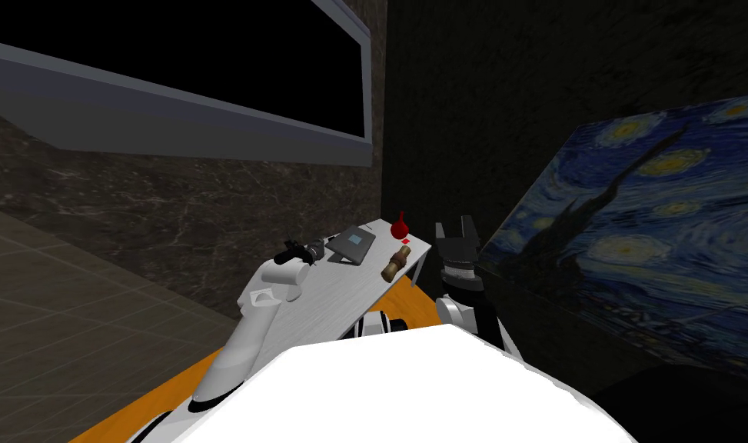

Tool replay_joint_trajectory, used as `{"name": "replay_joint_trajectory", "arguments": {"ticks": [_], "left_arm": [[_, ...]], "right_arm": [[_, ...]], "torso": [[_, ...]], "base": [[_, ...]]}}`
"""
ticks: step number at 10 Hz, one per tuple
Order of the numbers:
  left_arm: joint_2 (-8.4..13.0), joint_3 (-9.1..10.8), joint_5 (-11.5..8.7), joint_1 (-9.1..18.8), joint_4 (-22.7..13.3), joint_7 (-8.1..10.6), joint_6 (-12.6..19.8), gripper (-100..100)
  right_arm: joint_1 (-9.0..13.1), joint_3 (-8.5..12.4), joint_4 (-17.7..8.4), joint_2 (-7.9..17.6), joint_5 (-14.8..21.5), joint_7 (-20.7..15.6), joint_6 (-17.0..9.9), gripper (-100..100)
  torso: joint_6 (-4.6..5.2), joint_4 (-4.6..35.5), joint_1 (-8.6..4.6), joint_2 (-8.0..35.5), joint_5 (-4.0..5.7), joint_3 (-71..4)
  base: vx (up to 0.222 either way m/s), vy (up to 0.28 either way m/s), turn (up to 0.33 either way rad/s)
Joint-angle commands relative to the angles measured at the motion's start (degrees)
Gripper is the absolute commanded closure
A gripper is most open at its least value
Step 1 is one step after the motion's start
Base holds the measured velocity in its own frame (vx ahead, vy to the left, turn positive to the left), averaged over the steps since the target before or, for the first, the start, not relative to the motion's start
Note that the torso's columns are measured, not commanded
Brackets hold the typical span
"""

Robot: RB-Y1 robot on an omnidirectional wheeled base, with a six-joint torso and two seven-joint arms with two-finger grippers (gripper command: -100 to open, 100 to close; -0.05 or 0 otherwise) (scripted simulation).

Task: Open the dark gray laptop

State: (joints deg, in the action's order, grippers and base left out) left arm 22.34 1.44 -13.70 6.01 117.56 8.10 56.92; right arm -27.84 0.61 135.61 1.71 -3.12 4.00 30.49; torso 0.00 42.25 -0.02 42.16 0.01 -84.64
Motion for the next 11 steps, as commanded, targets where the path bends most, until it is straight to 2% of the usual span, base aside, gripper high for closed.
{"name": "replay_joint_trajectory", "arguments": {"ticks": [1, 6, 7, 8, 11], "left_arm": [[0.7, 0.39, -0.7, -0.3, 4.1, 0.95, 3.8, -100], [2.3, 1.23, -2.2, -0.5, 11.0, 2.50, 10.1, -100], [2.2, 1.20, -2.1, -0.4, 10.2, 2.29, 9.3, -100], [2.2, 1.21, -2.1, -0.4, 10.4, 2.36, 9.6, 0], [2.2, 1.21, -2.1, -0.4, 10.4, 2.35, 9.6, 0]], "right_arm": [[0.0, 0.0, 0.0, 0.0, 0.0, 0.0, 0.0, 0], [0.0, 0.0, 0.0, 0.0, 0.0, 0.0, 0.0, 0], [0.0, 0.0, 0.0, 0.0, 0.0, 0.0, 0.0, 0], [0.0, 0.0, 0.0, 0.0, 0.0, 0.0, 0.0, 0], [0.0, 0.0, 0.0, 0.0, 0.0, 0.0, 0.0, 0]], "torso": [[0.00, 0.0, 0.04, 0.1, -0.02, 0.0], [0.00, 0.0, 0.02, 0.2, -0.02, -0.2], [0.00, 0.0, -0.01, 0.2, -0.01, -0.3], [0.01, 0.0, -0.01, 0.2, -0.02, -0.2], [0.00, 0.0, 0.01, 0.2, -0.01, 0.1]], "base": [[0.036, -0.002, 0.017], [0.002, -0.006, 0.024], [0.000, 0.000, 0.000], [0.000, 0.000, 0.000], [0.000, 0.000, 0.000]]}}
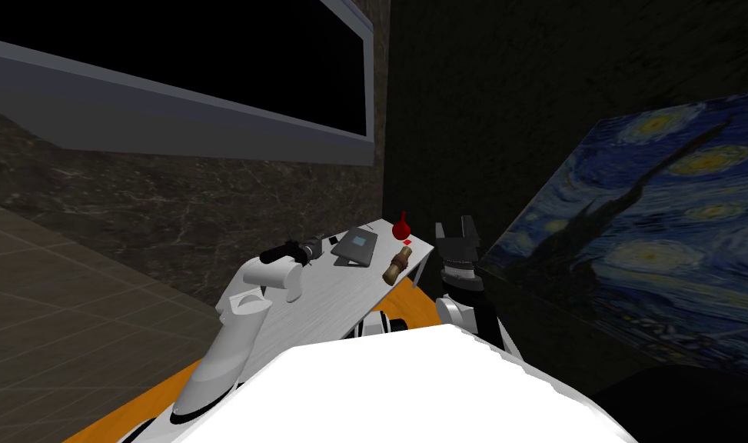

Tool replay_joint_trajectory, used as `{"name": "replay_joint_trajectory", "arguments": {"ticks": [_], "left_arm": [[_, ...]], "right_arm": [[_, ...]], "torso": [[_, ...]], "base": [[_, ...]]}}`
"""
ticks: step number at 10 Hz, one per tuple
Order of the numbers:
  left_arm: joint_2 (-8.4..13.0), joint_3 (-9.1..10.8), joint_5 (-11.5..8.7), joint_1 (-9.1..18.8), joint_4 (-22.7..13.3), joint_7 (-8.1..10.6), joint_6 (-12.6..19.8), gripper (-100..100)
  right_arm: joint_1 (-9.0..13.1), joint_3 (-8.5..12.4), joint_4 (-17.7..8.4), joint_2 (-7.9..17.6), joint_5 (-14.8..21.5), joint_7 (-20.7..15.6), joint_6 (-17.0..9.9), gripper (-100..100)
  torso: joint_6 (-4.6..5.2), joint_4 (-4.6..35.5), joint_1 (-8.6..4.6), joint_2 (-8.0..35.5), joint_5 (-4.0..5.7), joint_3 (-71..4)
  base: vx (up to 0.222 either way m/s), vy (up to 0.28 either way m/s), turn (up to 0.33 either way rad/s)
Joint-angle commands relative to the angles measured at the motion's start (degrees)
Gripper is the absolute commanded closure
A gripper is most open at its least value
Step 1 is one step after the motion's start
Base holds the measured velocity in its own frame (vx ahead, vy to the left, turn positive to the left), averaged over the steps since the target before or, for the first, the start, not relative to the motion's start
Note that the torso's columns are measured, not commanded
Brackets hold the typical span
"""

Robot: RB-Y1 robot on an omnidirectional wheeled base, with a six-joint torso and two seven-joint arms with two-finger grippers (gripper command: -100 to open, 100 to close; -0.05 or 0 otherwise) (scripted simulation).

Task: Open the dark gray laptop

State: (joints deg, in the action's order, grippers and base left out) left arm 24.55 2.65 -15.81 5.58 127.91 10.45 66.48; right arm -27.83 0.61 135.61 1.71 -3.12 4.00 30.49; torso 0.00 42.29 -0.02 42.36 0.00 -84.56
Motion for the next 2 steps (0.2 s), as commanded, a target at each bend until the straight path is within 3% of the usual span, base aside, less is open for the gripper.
{"name": "replay_joint_trajectory", "arguments": {"ticks": [1, 2], "left_arm": [[0.0, 0.00, 0.0, 0.0, 0.0, 0.00, 0.0, 0], [0.0, 0.00, 0.0, 0.0, 0.0, 0.00, 0.0, 0]], "right_arm": [[0.0, 0.0, 0.0, 0.0, 0.0, 0.0, 0.0, 0], [0.0, 0.0, 0.0, 0.0, 0.0, 0.0, 0.0, 0]], "torso": [[0.00, 0.0, 0.00, 0.0, 0.00, 0.0], [0.00, 0.0, 0.01, 0.0, 0.00, 0.0]], "base": [[0.000, 0.000, 0.000], [0.000, 0.000, 0.000]]}}
